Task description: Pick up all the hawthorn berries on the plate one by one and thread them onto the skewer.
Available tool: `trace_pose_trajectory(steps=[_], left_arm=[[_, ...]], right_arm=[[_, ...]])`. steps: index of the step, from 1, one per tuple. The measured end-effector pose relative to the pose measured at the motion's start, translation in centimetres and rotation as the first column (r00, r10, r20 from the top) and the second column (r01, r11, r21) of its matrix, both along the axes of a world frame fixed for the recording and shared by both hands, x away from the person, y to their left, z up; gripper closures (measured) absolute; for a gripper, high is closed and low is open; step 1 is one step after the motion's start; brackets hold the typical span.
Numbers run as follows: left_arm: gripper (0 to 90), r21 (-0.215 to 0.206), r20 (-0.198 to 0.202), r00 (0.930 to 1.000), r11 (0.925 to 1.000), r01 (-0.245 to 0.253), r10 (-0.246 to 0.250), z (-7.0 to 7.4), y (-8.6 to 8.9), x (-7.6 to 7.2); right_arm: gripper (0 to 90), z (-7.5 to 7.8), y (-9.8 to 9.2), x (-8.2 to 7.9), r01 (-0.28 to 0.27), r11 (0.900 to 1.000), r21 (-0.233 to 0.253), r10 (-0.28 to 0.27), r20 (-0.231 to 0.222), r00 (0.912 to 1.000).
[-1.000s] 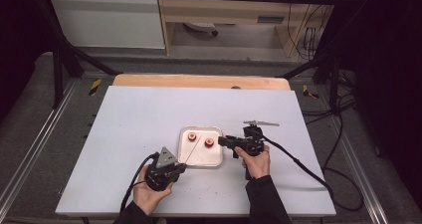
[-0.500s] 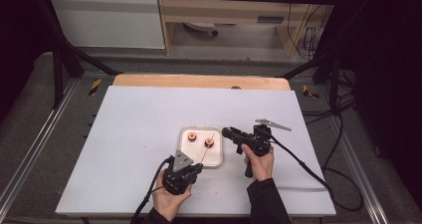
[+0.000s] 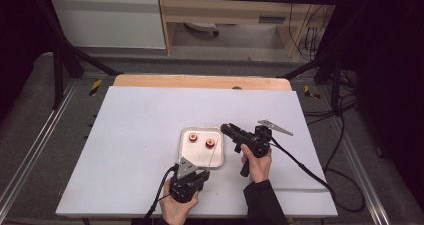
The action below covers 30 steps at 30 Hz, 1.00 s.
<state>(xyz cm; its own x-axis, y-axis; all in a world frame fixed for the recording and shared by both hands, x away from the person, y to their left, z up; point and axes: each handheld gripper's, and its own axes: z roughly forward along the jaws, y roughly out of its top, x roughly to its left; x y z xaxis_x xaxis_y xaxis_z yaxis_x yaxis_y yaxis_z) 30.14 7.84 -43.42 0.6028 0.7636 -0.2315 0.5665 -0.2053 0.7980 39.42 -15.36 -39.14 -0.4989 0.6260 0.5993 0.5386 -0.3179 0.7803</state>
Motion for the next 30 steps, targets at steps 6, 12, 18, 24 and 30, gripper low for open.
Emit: trace_pose_trajectory(steps=[6, 12, 18, 24, 30], left_arm=[[88.3, -0.039, -0.027, 0.9996, 0.9992, 0.004, -0.005, -0.45, -0.82, 0.12], [88.3, -0.054, -0.050, 0.9987, 0.9985, 0.009, -0.012, -0.61, -1.03, 0.40], [88.3, -0.073, -0.068, 0.9977, 0.9973, 0.004, -0.009, -0.63, -1.01, 0.58], [88.4, -0.085, -0.073, 0.9973, 0.9964, -0.001, -0.005, -0.59, -0.88, 0.63], [88.4, -0.083, -0.064, 0.9979, 0.9966, 0.002, -0.007, -0.59, -0.80, 0.70]], right_arm=[[59.9, -0.29, 0.33, -0.16, -0.004, 1.000, 0.013, 0.004, 0.013, 0.9999], [59.9, -0.34, 0.38, -0.34, -0.017, 1.000, 0.008, 0.017, 0.026, 0.9995], [59.9, -0.41, 0.41, -0.60, -0.040, 0.999, -0.004, 0.040, 0.044, 0.9982], [59.9, -0.45, 0.46, -0.79, -0.050, 0.999, -0.011, 0.051, 0.054, 0.9972], [59.9, -0.50, 0.47, -0.79, -0.054, 0.998, -0.017, 0.055, 0.058, 0.9968]])
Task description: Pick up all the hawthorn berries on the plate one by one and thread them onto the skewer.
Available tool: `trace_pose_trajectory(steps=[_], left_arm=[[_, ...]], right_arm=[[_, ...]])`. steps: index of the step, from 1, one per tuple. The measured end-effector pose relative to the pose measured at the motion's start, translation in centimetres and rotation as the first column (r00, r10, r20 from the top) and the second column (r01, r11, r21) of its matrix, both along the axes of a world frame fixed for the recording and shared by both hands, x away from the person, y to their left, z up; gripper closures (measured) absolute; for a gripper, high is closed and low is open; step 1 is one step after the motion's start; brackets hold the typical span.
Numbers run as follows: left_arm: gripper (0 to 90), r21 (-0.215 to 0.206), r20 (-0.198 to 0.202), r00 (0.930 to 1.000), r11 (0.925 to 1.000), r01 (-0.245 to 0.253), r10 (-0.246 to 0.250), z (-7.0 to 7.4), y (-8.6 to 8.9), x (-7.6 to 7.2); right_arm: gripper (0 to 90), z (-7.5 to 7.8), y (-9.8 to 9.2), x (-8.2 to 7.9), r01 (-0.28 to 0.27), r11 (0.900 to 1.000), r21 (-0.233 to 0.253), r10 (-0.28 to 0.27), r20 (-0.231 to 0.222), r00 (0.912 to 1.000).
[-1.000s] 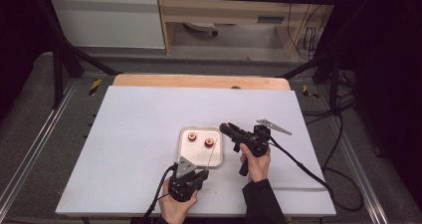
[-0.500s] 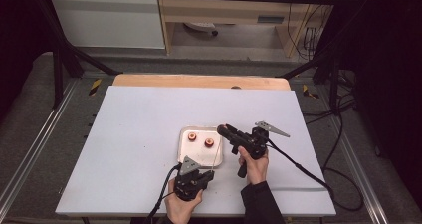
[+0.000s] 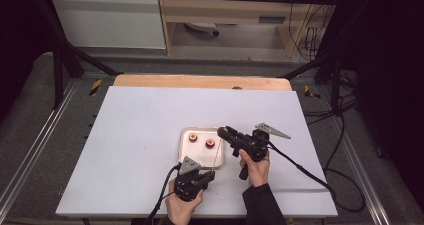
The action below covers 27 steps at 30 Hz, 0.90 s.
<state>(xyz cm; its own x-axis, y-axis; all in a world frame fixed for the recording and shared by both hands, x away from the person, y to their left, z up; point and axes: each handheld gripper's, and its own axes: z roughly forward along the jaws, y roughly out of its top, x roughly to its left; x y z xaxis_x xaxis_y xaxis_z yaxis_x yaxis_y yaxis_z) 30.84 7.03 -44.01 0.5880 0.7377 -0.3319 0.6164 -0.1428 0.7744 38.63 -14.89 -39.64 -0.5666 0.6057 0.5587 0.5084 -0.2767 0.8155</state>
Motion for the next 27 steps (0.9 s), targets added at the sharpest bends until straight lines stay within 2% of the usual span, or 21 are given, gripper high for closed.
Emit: trace_pose_trajectory(steps=[14, 17, 27], left_arm=[[88.3, -0.020, -0.004, 1.0000, 0.9998, -0.007, 0.006, 0.00, 0.10, 0.10], [88.4, -0.037, -0.023, 0.9997, 0.9993, -0.007, 0.006, 0.07, 0.12, 0.21], [88.6, -0.036, -0.024, 0.9997, 0.9993, -0.006, 0.005, 0.15, 0.02, 0.59]], right_arm=[[59.9, -0.33, 0.26, -0.08, -0.018, 1.000, -0.005, 0.018, -0.016, 0.9997], [59.9, -0.57, 0.39, -0.15, -0.032, 0.999, -0.019, 0.032, -0.016, 0.9994], [60.0, -0.85, 0.46, -0.41, -0.066, 0.996, -0.054, 0.065, -0.015, 0.9978]])
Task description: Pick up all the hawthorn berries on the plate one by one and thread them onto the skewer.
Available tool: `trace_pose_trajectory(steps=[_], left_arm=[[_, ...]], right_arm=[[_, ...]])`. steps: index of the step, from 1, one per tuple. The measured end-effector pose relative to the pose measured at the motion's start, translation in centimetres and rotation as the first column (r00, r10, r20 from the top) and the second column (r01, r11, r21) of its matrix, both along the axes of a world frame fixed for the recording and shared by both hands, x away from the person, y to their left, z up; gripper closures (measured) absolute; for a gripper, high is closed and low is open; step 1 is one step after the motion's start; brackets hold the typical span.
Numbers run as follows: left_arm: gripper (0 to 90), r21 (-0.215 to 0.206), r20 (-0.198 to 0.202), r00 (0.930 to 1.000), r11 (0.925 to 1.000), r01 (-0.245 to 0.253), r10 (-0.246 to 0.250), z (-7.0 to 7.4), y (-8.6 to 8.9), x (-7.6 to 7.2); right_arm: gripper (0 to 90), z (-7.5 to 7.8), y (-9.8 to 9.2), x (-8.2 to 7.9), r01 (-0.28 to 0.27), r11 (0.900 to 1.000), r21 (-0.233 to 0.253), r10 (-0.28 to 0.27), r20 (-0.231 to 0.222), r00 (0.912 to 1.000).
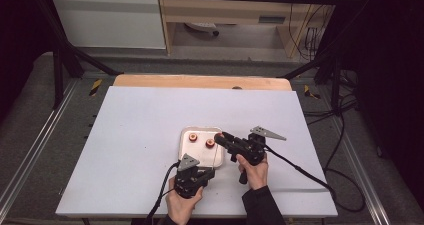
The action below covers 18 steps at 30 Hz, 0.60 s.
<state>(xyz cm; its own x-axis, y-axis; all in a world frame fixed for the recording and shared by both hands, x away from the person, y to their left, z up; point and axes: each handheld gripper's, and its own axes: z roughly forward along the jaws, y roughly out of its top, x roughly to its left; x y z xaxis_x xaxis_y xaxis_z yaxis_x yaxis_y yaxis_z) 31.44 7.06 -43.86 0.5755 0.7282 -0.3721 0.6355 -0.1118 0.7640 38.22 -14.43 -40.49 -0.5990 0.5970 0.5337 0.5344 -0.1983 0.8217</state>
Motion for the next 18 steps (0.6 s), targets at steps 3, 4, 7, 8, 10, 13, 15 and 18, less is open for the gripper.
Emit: trace_pose_trajectory(steps=[3, 4, 7, 8, 10, 13, 15, 18], left_arm=[[88.6, -0.005, -0.002, 1.0000, 1.0000, -0.002, 0.002, 0.0, 0.1, 0.1], [88.6, -0.011, -0.004, 1.0000, 0.9999, 0.002, -0.002, 0.0, 0.2, 0.1], [88.6, -0.050, -0.024, 0.9991, 0.9982, 0.034, -0.035, 0.0, 0.4, 0.2], [88.6, -0.058, -0.036, 0.9980, 0.9971, 0.049, -0.051, 0.0, 0.4, 0.3], [88.7, -0.051, -0.040, 0.9975, 0.9972, 0.055, -0.058, 0.1, 0.5, 0.3], [88.6, -0.060, -0.048, 0.9962, 0.9958, 0.070, -0.072, 0.3, 0.8, 0.2], [88.7, -0.054, -0.039, 0.9972, 0.9966, 0.062, -0.064, 0.4, 0.7, 0.2], [88.6, -0.048, -0.030, 0.9978, 0.9972, 0.057, -0.058, 0.6, 0.3, 0.3]], right_arm=[[60.0, 0.2, -0.1, -0.1, -0.004, 1.000, -0.002, 0.004, -0.003, 1.0000], [60.1, 0.3, -0.2, -0.1, -0.013, 1.000, -0.003, 0.013, 0.009, 0.9999], [60.1, 0.5, -0.4, -0.2, -0.025, 1.000, -0.015, 0.026, 0.013, 0.9996], [60.1, 0.5, -0.5, -0.1, -0.037, 0.999, -0.023, 0.037, 0.017, 0.9992], [60.1, 0.6, -0.7, -0.1, -0.065, 0.997, -0.051, 0.066, 0.025, 0.9975], [60.1, 0.9, -1.0, 0.0, -0.105, 0.990, -0.095, 0.110, 0.044, 0.9930], [60.1, 1.0, -1.0, 0.0, -0.109, 0.990, -0.086, 0.113, 0.046, 0.9925], [60.1, 0.7, -0.6, -0.1, -0.155, 0.983, -0.100, 0.156, 0.004, 0.9877]])
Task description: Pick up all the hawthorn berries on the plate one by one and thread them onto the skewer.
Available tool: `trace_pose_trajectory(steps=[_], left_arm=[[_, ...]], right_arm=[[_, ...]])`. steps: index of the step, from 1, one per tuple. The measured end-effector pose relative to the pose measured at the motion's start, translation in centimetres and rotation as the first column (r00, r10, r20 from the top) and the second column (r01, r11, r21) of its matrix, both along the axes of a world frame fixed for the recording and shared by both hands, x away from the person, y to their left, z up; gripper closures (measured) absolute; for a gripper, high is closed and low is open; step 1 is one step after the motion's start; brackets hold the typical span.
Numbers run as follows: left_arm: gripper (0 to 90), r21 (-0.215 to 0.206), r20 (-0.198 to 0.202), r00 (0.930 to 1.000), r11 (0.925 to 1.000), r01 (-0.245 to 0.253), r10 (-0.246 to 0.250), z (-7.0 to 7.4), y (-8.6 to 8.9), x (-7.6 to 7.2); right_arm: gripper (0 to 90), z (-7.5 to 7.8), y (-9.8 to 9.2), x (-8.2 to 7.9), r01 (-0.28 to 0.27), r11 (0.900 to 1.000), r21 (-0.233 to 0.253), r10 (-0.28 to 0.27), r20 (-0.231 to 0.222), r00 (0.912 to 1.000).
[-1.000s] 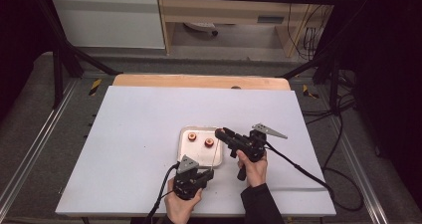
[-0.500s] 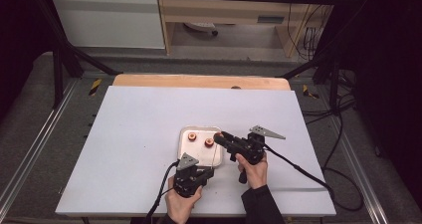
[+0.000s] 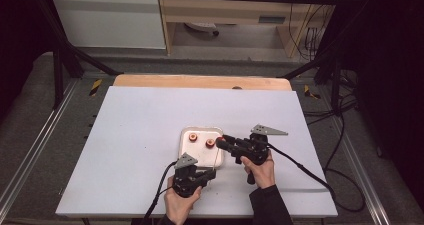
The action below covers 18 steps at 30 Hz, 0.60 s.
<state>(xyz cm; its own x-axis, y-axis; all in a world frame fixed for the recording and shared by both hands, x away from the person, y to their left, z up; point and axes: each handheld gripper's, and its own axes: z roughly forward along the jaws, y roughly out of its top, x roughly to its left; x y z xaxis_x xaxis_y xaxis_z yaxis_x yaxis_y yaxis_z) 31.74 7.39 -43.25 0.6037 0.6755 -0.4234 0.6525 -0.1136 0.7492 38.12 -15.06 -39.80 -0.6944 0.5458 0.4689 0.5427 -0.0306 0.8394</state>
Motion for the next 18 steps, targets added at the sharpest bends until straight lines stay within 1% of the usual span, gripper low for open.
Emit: trace_pose_trajectory(steps=[2, 4, 7, 10, 16, 17, 18], left_arm=[[88.6, 0.004, 0.012, 0.9998, 0.9998, -0.019, 0.019, 0.3, 0.0, 0.1], [88.6, 0.020, 0.024, 0.9992, 0.9993, -0.033, 0.032, 0.5, 0.1, 0.4], [88.6, 0.026, 0.035, 0.9985, 0.9987, -0.043, 0.042, 0.7, 0.2, 0.7], [88.6, 0.032, 0.047, 0.9974, 0.9979, -0.056, 0.054, 0.7, 0.2, 1.0], [88.6, 0.042, 0.061, 0.9966, 0.9975, -0.058, 0.055, 0.8, 0.4, 1.3], [88.6, 0.047, 0.062, 0.9966, 0.9972, -0.058, 0.055, 0.7, 0.4, 1.3], [88.6, 0.050, 0.063, 0.9965, 0.9971, -0.057, 0.054, 0.6, 0.4, 1.3]], right_arm=[[60.1, -0.4, 0.3, -0.1, -0.024, 1.000, -0.009, 0.024, -0.018, 0.9995], [60.1, -0.7, 0.6, -0.3, -0.039, 0.999, -0.010, 0.039, -0.018, 0.9991], [60.1, -0.9, 0.8, -0.4, -0.050, 0.999, -0.015, 0.050, -0.028, 0.9984], [60.1, -1.5, 1.2, -0.7, -0.073, 0.997, -0.033, 0.072, -0.035, 0.9968], [60.1, -1.9, 1.7, -0.9, -0.086, 0.995, -0.045, 0.084, -0.050, 0.9952], [60.0, -2.0, 1.9, -1.0, -0.091, 0.994, -0.060, 0.088, -0.049, 0.9949], [60.0, -2.0, 1.9, -1.0, -0.091, 0.994, -0.060, 0.088, -0.049, 0.9949]])
